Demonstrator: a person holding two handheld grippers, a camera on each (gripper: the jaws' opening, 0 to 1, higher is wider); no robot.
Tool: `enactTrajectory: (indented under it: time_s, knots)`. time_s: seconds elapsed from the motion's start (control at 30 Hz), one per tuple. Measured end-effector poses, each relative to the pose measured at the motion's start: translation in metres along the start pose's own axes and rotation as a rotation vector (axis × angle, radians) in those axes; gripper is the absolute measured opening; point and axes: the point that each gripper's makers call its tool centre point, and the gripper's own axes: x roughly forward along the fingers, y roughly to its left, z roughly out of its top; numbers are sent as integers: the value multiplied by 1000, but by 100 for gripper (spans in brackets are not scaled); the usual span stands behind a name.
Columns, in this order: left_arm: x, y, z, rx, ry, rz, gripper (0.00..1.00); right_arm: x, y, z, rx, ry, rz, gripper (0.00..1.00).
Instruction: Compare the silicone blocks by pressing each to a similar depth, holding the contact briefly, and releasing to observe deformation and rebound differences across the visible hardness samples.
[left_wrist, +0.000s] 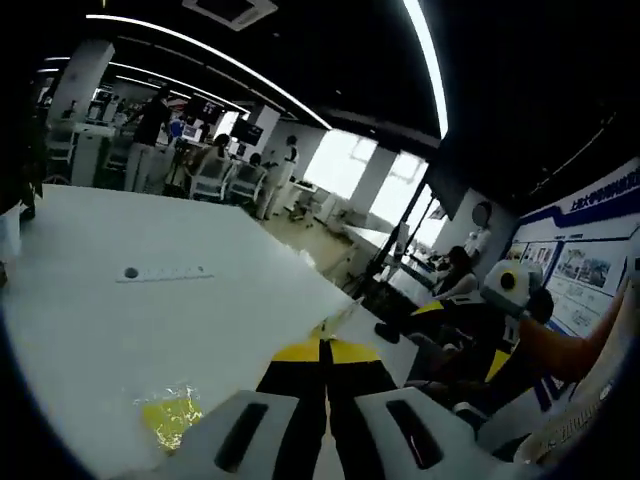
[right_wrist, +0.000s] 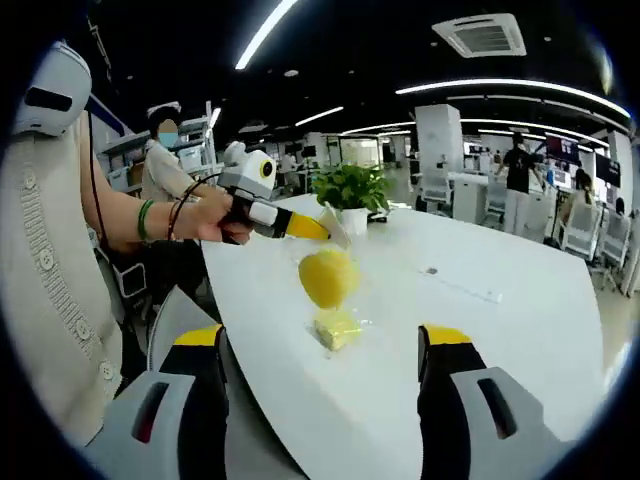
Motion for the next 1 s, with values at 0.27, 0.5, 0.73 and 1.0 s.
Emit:
enactTrajectory:
  time_s: [0.27, 0.5, 0.73, 1.0]
  knots:
    - [-22, -4, 31, 35, -34, -35, 0, 54, -11, 52, -162, 51, 127, 73]
    - [-27, -7, 48, 27, -53, -85, 0, 97, -6, 64, -236, 163, 265, 70]
    - [-18, -1, 47, 48, -22, -117, 0, 134, -3, 56, -229, 229, 341, 64]
    - [-7, -10, 35, 54, 19, -141, 0, 159, 4, 29, -242, 319, 404, 47]
